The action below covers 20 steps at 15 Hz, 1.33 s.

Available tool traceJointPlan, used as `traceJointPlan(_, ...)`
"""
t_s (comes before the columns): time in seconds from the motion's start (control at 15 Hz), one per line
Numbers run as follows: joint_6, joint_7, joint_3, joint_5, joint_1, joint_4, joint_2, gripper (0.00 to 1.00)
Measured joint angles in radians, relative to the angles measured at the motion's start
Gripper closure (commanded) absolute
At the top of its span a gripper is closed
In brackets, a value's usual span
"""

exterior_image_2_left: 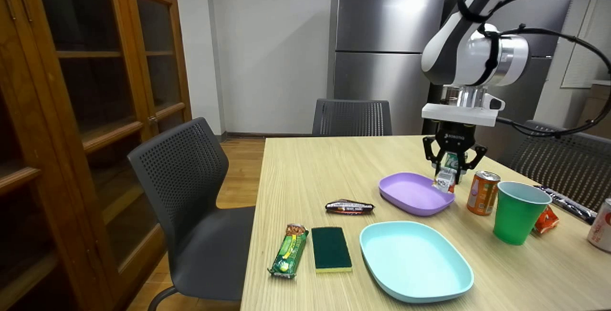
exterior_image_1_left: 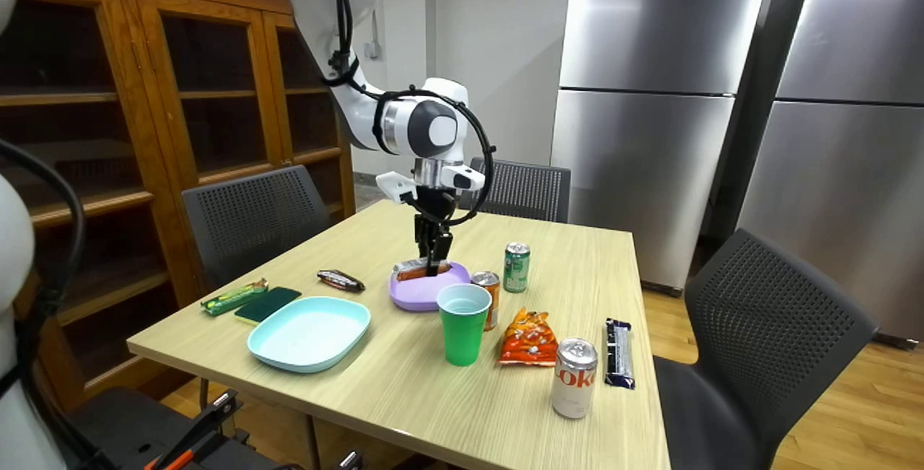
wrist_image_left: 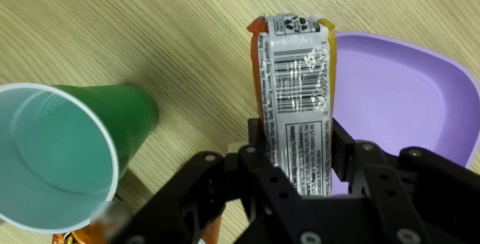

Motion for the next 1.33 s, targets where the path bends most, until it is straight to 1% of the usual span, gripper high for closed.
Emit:
traceJointPlan(0.2,-0.033,0.021,0.000,0.020,-0.001,0.077,0.065,0.81)
traceJointPlan(0.73,-0.108,0.148,0.000,0.037,-0.003,0.253,0.206,0.81)
traceJointPlan(1.07,-0.147,0.185,0.000,0.037,-0.008,0.324,0.269,0.81)
traceJointPlan(1.33,-0.155,0.202,0.000,0.037,-0.009,0.356,0.301,0.81)
